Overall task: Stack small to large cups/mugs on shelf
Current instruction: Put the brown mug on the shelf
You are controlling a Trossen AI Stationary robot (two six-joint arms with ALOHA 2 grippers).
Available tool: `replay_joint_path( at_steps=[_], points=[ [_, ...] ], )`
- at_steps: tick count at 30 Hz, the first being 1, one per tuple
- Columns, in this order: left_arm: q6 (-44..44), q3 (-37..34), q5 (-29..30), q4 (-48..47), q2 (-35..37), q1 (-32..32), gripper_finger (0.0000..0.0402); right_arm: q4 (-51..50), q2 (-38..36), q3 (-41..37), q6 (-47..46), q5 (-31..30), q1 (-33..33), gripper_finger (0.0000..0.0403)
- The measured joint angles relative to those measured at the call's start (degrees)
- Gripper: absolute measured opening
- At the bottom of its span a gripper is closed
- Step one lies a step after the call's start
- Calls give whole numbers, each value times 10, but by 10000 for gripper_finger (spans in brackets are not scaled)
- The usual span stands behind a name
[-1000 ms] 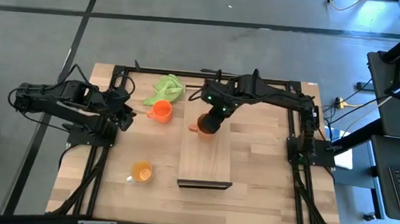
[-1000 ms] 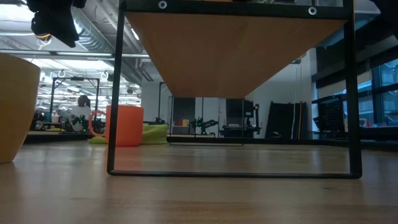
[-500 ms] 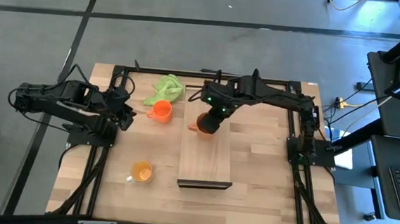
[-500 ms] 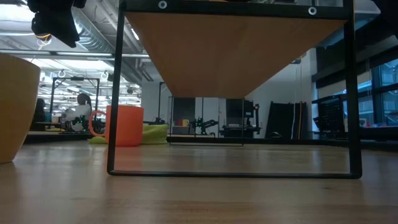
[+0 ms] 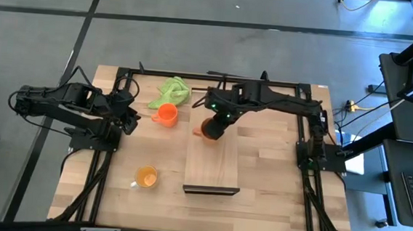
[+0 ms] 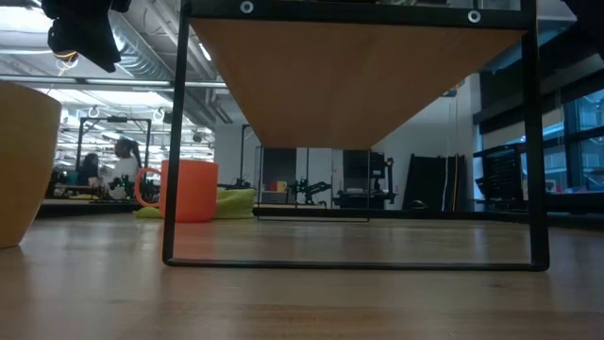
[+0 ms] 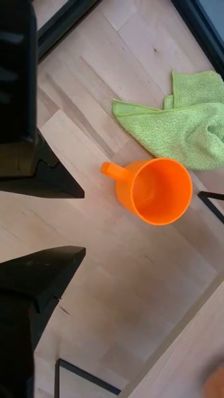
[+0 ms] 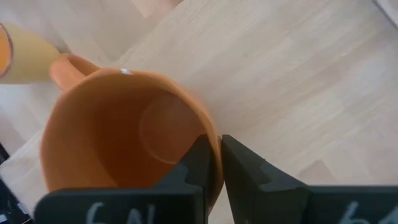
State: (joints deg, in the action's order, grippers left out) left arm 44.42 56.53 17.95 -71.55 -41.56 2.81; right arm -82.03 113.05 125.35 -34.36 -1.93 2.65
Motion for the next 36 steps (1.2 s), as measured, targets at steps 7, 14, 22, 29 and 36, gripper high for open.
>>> replay_joint_path(
  at_steps=[7,14,22,29,36],
  points=[
    [0,0,0,0,0,0,128,1,8,0,2,1,-9,37],
    [0,0,0,0,0,0,128,1,8,0,5,-2,-8,37],
    [0,0,0,0,0,0,128,-16,8,0,4,-15,-8,37],
    [0,0,0,0,0,0,128,-18,8,0,2,-15,-8,54],
    [0,0,0,0,0,0,128,-17,8,0,3,-25,-8,95]
  ],
)
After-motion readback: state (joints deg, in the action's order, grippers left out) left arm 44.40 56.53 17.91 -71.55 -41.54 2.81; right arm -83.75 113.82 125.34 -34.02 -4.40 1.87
